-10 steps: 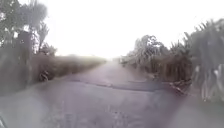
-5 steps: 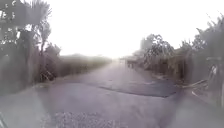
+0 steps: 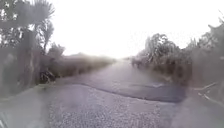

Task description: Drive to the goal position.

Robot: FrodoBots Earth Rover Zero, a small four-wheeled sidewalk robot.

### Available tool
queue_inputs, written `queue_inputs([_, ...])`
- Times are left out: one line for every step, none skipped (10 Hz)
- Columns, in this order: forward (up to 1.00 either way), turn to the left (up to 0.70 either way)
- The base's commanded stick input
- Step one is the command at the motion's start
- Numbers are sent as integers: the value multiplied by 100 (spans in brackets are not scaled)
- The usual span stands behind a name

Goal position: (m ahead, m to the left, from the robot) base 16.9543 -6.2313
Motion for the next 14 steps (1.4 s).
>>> queue_inputs([45,27])
queue_inputs([45,27])
queue_inputs([45,27])
queue_inputs([45,27])
queue_inputs([45,27])
queue_inputs([45,27])
queue_inputs([45,27])
queue_inputs([45,27])
queue_inputs([45,27])
queue_inputs([48,0])
queue_inputs([58,0])
queue_inputs([67,0])
queue_inputs([70,0])
queue_inputs([70,0])
